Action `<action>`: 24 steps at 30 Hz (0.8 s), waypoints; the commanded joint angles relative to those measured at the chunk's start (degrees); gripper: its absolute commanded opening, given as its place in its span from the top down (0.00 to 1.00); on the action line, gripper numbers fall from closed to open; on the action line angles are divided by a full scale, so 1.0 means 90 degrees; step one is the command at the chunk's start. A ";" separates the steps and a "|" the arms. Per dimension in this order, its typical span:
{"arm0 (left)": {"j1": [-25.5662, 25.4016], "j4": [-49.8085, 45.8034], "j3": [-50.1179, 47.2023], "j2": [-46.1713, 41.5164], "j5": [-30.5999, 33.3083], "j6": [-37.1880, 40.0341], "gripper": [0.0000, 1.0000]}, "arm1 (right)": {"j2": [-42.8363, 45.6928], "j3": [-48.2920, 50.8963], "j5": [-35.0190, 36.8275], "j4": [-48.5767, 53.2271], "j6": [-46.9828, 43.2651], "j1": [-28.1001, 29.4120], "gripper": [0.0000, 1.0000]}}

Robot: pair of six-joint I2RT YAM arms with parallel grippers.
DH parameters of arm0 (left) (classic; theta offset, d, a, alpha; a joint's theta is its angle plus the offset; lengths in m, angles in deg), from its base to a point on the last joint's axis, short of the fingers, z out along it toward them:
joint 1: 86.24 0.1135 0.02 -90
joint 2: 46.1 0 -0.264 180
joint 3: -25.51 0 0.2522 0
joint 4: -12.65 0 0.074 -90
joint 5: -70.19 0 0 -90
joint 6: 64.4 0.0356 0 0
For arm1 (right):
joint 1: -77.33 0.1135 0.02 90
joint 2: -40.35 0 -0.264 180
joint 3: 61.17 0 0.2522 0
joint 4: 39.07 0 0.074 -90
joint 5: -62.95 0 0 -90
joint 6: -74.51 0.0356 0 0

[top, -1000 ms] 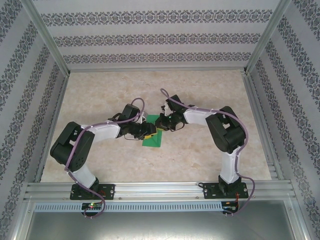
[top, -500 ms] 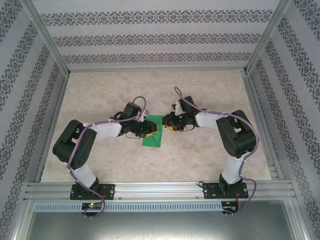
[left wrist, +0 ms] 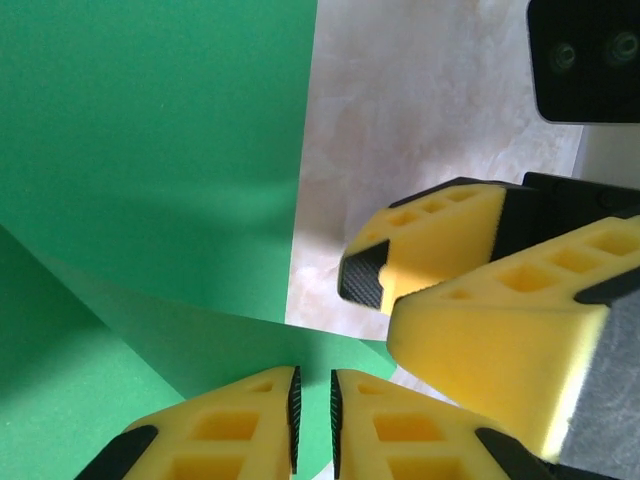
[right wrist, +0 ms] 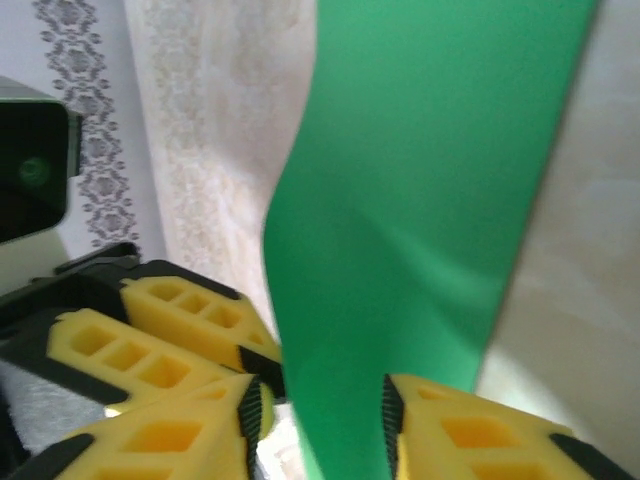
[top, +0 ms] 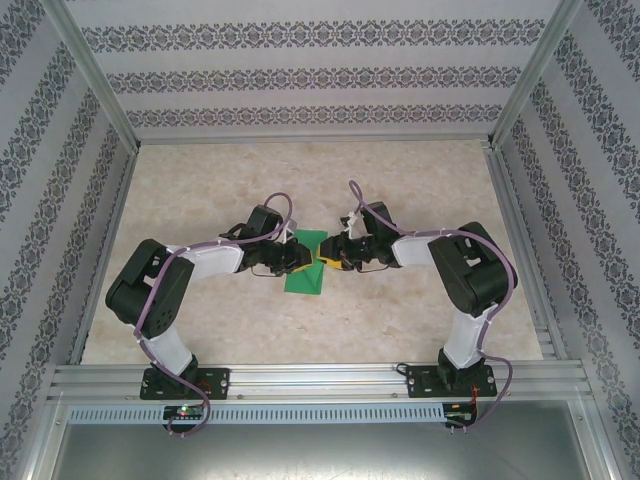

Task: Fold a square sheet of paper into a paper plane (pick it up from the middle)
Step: Fold the triangle a second time at the center of the table.

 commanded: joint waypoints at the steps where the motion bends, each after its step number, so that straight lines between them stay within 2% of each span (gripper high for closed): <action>1: -0.0081 0.0035 -0.0016 0.0122 0.0070 0.0078 0.81 | -0.0158 0.0146 -0.0420 -0.0837 0.0343 0.0060 0.65; 12: -0.0081 0.0040 -0.0030 0.0132 0.0060 0.0068 0.83 | -0.0269 0.0395 -0.0367 -0.0985 0.0446 0.0129 0.69; 19: -0.0076 0.0035 -0.0015 0.0142 0.0071 0.0061 0.85 | -0.0151 0.0398 -0.0331 -0.0843 0.0328 0.0136 0.78; 24: -0.0078 -0.0009 -0.0008 0.0113 0.0078 0.0077 0.85 | -0.0060 0.0152 -0.0170 -0.0060 -0.0249 0.0119 0.86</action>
